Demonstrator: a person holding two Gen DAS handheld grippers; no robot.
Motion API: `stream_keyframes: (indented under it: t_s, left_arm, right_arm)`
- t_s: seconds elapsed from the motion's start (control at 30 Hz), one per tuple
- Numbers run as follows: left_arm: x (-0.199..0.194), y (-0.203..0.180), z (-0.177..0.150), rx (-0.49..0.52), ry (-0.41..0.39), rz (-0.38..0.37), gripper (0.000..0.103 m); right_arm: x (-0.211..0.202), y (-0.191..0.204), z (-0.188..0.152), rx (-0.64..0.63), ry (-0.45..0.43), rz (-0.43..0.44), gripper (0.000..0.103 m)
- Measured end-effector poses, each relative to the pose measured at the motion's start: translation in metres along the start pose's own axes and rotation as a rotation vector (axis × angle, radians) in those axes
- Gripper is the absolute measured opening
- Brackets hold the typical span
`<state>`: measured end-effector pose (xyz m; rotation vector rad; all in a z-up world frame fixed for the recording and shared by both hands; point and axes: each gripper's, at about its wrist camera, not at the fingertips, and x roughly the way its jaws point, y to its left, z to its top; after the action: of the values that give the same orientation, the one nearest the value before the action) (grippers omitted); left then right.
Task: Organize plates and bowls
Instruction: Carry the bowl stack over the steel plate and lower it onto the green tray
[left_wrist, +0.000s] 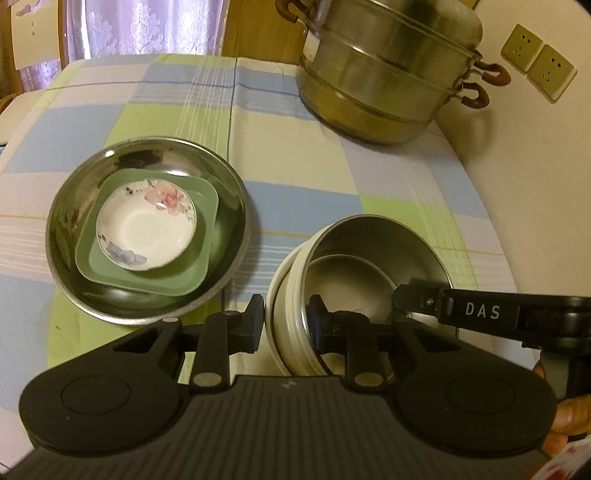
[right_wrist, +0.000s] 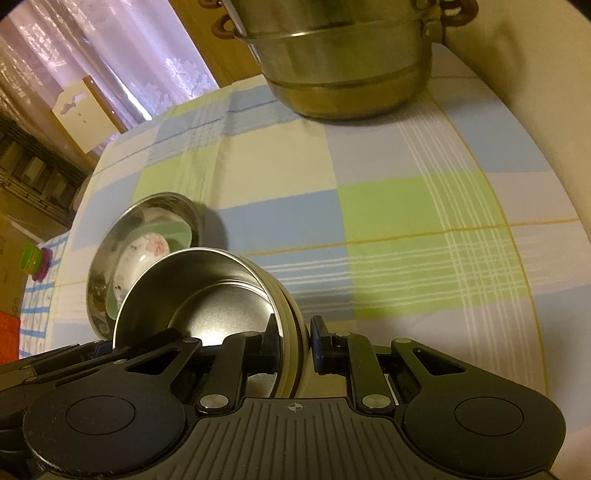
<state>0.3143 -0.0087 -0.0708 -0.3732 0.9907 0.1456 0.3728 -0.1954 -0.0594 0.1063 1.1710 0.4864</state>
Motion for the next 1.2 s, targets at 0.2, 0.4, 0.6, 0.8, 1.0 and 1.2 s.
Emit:
stream_keyframes:
  t_s: [0.2,0.4,0.6,0.8,1.0,1.2]
  left_arm:
    - [-0.013,0.013,0.011,-0.008,-0.029,0.006,0.023]
    - [-0.026,0.031,0.026,-0.024,-0.065,0.028,0.023]
    - [-0.039,0.055,0.045,-0.051,-0.095,0.059,0.023]
    - [-0.045,0.083,0.062,-0.083,-0.107,0.083,0.023]
    - [-0.043,0.109,0.072,-0.111,-0.090,0.092,0.023]
    - [-0.032,0.129,0.080,-0.142,-0.057,0.096,0.023]
  right_arm:
    - [0.000,0.020,0.011,-0.023,-0.015,0.007,0.017]
    - [0.002,0.047,0.024,-0.055,-0.029,0.030,0.017]
    - [0.010,0.079,0.042,-0.094,-0.032,0.062,0.017]
    - [0.023,0.111,0.059,-0.132,-0.025,0.081,0.017]
    - [0.043,0.136,0.072,-0.149,0.003,0.081,0.017]
    - [0.065,0.150,0.080,-0.163,0.037,0.066,0.016]
